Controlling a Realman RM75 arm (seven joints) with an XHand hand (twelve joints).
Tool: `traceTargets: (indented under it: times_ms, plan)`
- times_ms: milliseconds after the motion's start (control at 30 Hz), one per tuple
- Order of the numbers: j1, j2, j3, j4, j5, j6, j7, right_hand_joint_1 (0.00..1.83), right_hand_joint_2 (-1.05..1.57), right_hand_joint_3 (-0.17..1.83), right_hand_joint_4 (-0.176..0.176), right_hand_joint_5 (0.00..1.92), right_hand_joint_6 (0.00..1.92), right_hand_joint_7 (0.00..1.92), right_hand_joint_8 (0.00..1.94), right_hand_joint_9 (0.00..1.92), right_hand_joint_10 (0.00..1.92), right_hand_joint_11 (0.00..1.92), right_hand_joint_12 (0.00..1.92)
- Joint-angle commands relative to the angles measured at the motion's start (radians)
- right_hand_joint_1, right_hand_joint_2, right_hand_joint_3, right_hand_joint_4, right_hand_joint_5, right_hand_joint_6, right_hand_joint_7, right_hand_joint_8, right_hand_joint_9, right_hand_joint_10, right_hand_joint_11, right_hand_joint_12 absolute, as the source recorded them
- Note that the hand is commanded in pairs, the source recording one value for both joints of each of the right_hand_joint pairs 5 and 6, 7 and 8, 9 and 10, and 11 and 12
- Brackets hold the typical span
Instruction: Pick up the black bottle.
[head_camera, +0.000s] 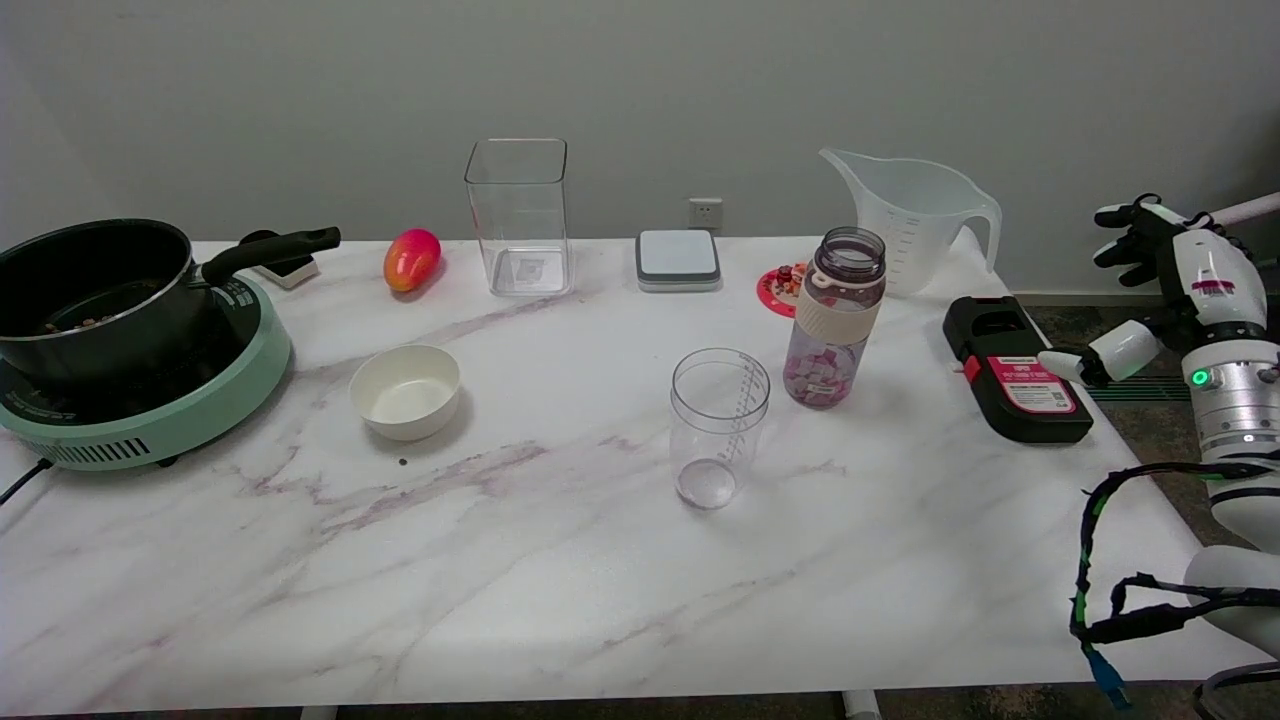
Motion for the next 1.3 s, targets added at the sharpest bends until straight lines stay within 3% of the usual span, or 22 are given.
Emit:
traceTargets:
  times_ms: [33,167,333,467,600,700,933,967,1100,1300]
  plan:
    - [-0.049,-0.020,0.061,-0.010,-0.036,-0.038,0.043,1.31,-0.52,1.22,0.000,0.51,0.51,0.85,0.85,0.72,0.72,0.83,0.83]
    - [-0.074,-0.032,0.061,0.030,0.032,0.061,0.047,1.31,-0.51,1.20,0.000,0.48,0.48,0.85,0.85,0.72,0.72,0.83,0.83]
    - [-0.066,-0.033,-0.070,0.191,0.339,0.088,0.061,1.31,-0.47,1.17,0.000,0.46,0.46,0.86,0.86,0.72,0.72,0.84,0.84]
    - [0.003,-0.024,-0.225,0.286,0.561,0.088,0.161,1.29,-0.51,1.26,0.000,0.56,0.56,0.81,0.81,0.73,0.73,0.88,0.88]
    - [0.065,-0.022,-0.350,0.270,0.576,0.053,0.345,1.27,-0.61,1.32,0.000,0.55,0.55,0.70,0.70,0.71,0.71,0.88,0.88]
    - [0.098,-0.029,-0.404,0.239,0.561,0.059,0.476,1.24,-0.66,1.26,0.000,0.49,0.49,0.66,0.66,0.69,0.69,0.85,0.85]
    - [0.117,-0.035,-0.412,0.222,0.507,0.042,0.512,1.19,-0.79,1.24,0.000,0.23,0.23,0.46,0.46,0.55,0.55,0.77,0.77]
    - [0.118,-0.035,-0.414,0.222,0.503,0.041,0.520,1.17,-0.79,1.15,0.000,0.21,0.21,0.44,0.44,0.54,0.54,0.76,0.76]
    - [0.118,-0.035,-0.421,0.200,0.469,0.040,0.586,1.15,-0.79,0.92,0.000,0.17,0.17,0.41,0.41,0.52,0.52,0.72,0.72]
    - [0.132,-0.031,-0.421,0.165,0.415,0.027,0.674,1.14,-0.79,0.89,0.000,0.15,0.15,0.40,0.40,0.51,0.51,0.71,0.71]
